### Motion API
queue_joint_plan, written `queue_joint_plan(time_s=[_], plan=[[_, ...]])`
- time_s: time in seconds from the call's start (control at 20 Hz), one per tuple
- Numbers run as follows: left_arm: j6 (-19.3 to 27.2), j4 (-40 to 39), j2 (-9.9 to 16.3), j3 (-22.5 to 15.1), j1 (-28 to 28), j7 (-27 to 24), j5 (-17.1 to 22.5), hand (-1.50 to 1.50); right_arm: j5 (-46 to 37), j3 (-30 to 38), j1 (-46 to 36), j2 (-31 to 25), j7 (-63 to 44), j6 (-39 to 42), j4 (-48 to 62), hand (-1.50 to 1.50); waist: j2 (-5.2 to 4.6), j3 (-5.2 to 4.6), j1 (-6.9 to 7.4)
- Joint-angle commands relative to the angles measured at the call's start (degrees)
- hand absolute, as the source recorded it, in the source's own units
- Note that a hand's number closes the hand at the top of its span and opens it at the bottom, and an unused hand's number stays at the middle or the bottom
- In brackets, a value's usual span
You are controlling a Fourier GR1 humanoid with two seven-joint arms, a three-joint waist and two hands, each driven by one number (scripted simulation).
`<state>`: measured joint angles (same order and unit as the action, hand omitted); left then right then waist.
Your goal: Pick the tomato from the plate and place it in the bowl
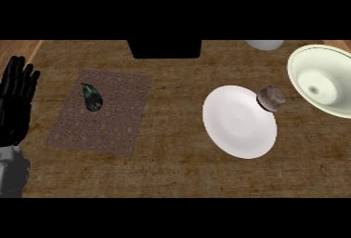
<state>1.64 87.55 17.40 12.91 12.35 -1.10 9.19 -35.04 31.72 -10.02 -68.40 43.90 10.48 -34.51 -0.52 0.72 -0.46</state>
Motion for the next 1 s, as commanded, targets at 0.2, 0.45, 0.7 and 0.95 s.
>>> queue_joint_plan(time_s=[0.2, 0.45, 0.7, 0.95], plan=[[-0.28, -1.11, -0.32, -1.47, 2.55, 0.43, -0.69, 0.0, 6.96, 5.16, -7.05, -6.76, 12.65, 11.11, 10.32, 1.5, -0.23, -0.29, 2.18], [-1.69, -2.17, -1.05, -2.42, 1.94, -1.24, -0.64, 0.0, 8.29, 2.72, -11.82, -8.17, 11.02, 18.06, 11.39, 1.5, -0.33, -0.46, 3.13], [-1.17, -3.19, 0.74, -1.4, 5.35, 2.24, -0.44, 0.0, 8.69, -0.94, -18.82, -6.88, 5.21, 21.1, 10.76, 1.5, -0.43, -0.51, 3.93], [-1.7, -4.75, 0.75, -0.98, 5.45, -0.05, -0.67, 0.0, 6.61, -7.55, -25.66, -5.28, 0.02, 24.52, 7.22, 1.5, -0.29, -0.69, 3.69]])
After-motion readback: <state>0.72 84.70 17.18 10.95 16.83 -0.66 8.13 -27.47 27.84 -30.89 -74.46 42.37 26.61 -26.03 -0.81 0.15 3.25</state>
